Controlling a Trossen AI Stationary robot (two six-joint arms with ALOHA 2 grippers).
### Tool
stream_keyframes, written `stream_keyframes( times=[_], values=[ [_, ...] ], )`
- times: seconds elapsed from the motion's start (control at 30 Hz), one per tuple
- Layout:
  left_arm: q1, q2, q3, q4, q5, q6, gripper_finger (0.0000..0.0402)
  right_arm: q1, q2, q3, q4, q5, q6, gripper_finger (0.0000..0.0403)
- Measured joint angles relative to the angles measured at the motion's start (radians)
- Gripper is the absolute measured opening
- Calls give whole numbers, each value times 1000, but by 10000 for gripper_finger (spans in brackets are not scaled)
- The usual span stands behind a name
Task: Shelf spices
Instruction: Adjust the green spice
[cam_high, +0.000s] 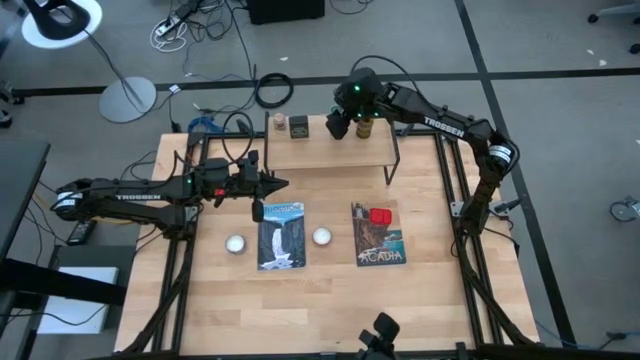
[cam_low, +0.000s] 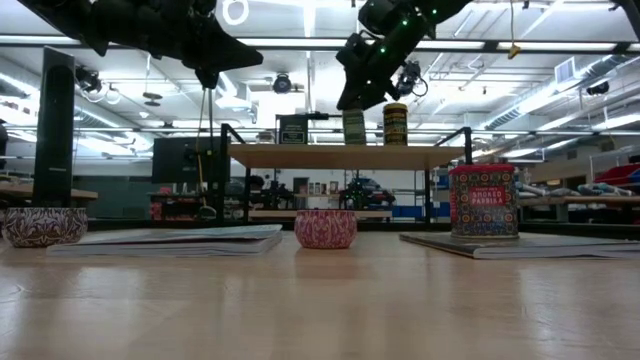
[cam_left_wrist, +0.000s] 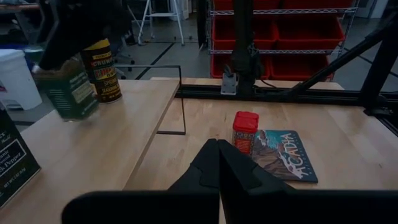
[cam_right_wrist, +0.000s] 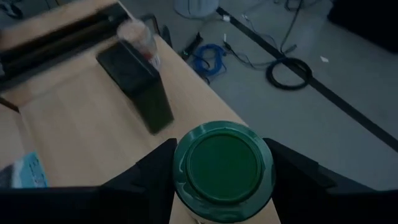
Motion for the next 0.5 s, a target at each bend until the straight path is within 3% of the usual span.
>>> stream_keyframes(
  times=[0.5],
  values=[
    [0,0,0,0,0,0,1,-3,-2,0,-28,20,-11,205]
  ],
)
